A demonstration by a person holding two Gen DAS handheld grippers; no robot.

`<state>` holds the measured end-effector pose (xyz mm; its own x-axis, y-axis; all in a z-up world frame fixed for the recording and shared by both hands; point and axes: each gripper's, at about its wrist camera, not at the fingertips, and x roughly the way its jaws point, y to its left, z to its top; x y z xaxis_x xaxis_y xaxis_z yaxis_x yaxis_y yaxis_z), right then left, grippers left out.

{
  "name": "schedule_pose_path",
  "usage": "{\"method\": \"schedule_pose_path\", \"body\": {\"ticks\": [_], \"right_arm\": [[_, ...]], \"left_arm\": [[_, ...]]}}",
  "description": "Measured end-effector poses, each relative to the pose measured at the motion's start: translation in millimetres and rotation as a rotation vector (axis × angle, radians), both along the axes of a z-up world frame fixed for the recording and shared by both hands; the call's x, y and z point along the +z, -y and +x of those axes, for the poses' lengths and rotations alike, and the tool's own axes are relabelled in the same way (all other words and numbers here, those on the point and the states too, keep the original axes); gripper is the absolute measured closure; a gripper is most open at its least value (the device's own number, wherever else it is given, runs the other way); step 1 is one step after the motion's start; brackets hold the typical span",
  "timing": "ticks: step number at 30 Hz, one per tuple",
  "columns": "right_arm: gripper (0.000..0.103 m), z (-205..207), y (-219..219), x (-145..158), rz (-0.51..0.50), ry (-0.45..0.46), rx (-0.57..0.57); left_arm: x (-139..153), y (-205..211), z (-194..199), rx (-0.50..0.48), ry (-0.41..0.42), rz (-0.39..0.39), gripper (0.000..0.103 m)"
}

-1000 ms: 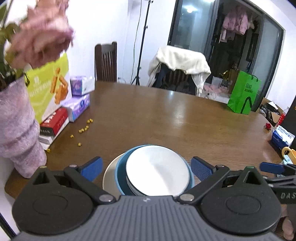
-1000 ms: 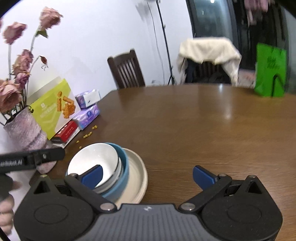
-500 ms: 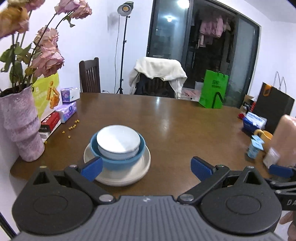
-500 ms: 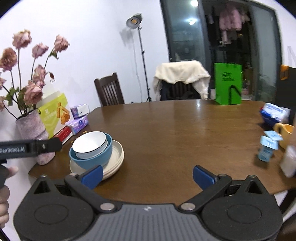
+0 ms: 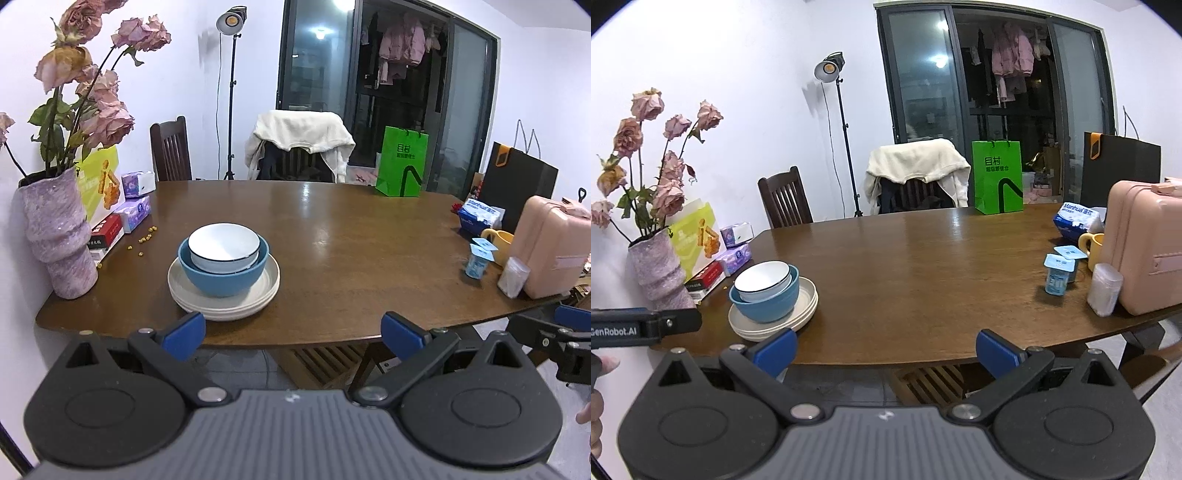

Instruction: Organize plates and bowls

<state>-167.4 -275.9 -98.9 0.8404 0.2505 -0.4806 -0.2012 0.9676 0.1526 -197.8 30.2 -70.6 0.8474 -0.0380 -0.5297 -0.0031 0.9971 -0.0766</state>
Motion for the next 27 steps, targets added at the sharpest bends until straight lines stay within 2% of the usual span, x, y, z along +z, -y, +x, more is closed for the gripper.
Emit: {"method": "schedule_pose_path", "body": {"ticks": [8, 27], "right_arm": [[0.000, -26.0, 4.6, 4.2, 0.006, 0.014, -0.015], [0.000, -45.4, 4.8, 14.3, 0.023, 0.059, -0.030]], "left_arm": [[4.0, 4.6, -19.5, -0.016, 0.014, 0.007, 0.000], [15.2, 5.7, -35.2, -0.038, 0.053, 0.014, 0.000]]}}
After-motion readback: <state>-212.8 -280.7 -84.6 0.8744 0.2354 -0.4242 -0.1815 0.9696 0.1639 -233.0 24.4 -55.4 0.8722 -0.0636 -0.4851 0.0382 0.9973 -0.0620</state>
